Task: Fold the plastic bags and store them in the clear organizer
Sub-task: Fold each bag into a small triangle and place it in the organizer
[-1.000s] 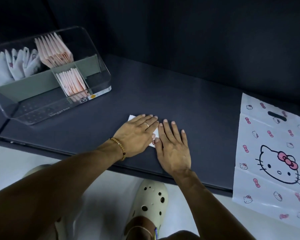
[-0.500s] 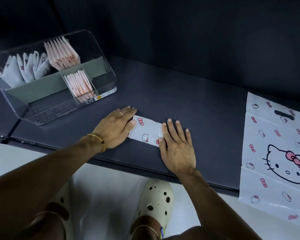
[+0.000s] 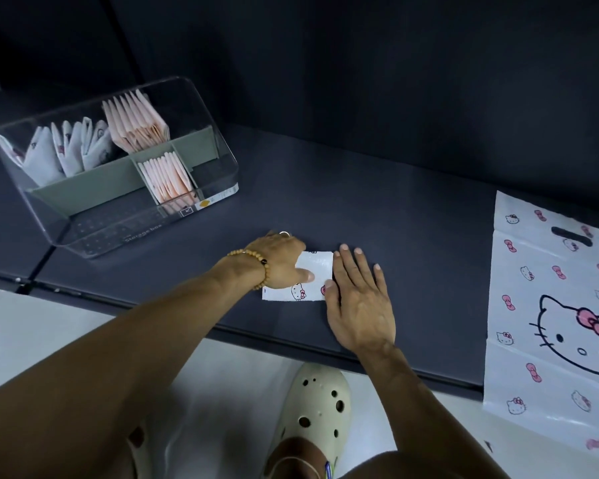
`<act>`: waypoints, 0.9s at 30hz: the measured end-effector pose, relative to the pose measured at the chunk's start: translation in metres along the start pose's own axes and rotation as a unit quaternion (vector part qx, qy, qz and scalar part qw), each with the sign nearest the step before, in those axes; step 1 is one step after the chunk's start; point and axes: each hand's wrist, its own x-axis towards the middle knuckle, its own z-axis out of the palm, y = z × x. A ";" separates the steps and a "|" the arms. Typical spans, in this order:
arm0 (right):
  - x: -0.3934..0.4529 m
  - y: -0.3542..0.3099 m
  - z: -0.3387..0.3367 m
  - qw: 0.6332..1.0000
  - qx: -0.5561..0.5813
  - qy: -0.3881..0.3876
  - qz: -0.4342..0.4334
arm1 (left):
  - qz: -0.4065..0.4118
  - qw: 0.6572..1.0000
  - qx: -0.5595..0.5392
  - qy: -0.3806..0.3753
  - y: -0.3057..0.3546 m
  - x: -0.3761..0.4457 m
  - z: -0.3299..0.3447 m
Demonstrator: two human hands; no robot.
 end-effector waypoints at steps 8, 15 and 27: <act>0.014 -0.032 -0.047 0.936 0.338 -0.020 0.095 | 0.021 0.931 -0.350 0.101 -0.008 -0.043 -0.015; 0.065 -0.108 -0.102 0.855 0.513 -0.049 0.054 | -0.018 0.855 -0.432 0.287 -0.047 -0.085 -0.048; 0.142 -0.232 -0.104 0.840 0.541 0.015 0.042 | -0.150 0.809 -0.271 0.500 -0.197 -0.118 -0.104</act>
